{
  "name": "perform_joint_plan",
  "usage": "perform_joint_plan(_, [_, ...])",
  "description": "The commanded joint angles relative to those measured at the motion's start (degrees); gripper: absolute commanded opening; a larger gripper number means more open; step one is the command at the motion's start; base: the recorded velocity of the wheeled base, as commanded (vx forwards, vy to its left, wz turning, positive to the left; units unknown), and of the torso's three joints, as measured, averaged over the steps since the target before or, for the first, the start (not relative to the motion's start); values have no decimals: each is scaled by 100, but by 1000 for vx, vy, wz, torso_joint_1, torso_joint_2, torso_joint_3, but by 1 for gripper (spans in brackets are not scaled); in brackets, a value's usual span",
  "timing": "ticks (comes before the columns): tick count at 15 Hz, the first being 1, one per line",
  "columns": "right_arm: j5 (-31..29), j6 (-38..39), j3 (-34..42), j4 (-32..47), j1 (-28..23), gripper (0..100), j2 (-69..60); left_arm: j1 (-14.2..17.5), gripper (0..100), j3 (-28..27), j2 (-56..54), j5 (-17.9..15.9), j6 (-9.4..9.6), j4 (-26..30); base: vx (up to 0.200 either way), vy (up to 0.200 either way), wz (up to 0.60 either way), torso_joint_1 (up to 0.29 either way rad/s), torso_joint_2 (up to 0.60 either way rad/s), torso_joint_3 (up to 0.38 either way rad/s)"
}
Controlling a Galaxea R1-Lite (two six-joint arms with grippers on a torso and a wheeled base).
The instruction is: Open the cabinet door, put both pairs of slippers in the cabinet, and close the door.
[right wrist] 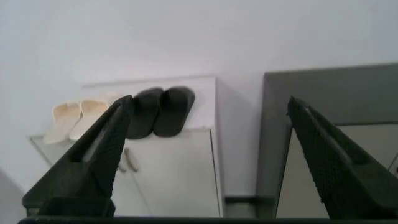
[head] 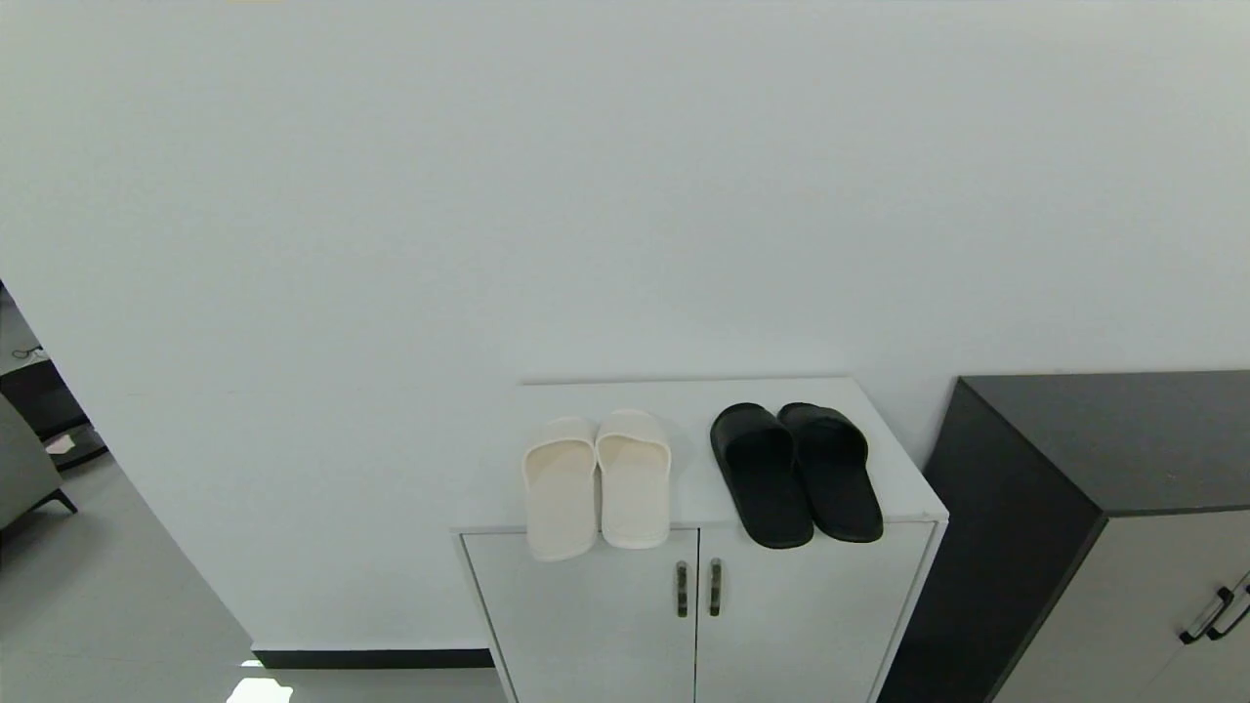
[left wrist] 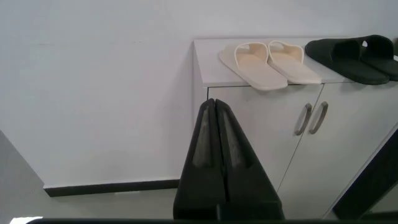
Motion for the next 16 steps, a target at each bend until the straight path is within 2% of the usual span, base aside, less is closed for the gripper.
perform_joint_plan(1, [186, 12, -282, -607, 365, 100, 2063, 1, 0, 0, 0, -6, 2, -1, 0, 0, 0, 0, 0, 0])
perform_joint_plan(2, [28, 109, -194, -1521, 672, 100, 2854, 1, 0, 0, 0, 3, 2, -1, 0, 0, 0, 0, 0, 0])
perform_joint_plan(3, [-245, 126, -194, -1837, 918, 100, 3162, 1, 0, 0, 0, 3, 2, -1, 0, 0, 0, 0, 0, 0])
perform_joint_plan(5, [-1352, 487, -229, -2585, 2166, 100, 4129, 1, 0, 0, 0, 3, 2, -1, 0, 0, 0, 0, 0, 0])
perform_joint_plan(7, [-1827, 698, -405, -3059, 2729, 100, 5087, 1, 0, 0, 0, 3, 2, -1, 0, 0, 0, 0, 0, 0])
perform_joint_plan(10, [-1932, 742, -747, -4087, 2834, 100, 6537, 1, 0, 0, 0, -6, 2, -1, 0, 0, 0, 0, 0, 0])
perform_joint_plan(16, [-1967, 671, -1626, -5274, 2861, 100, 8699, 1, 0, 0, 0, -6, 2, -1, 0, 0, 0, 0, 0, 0])
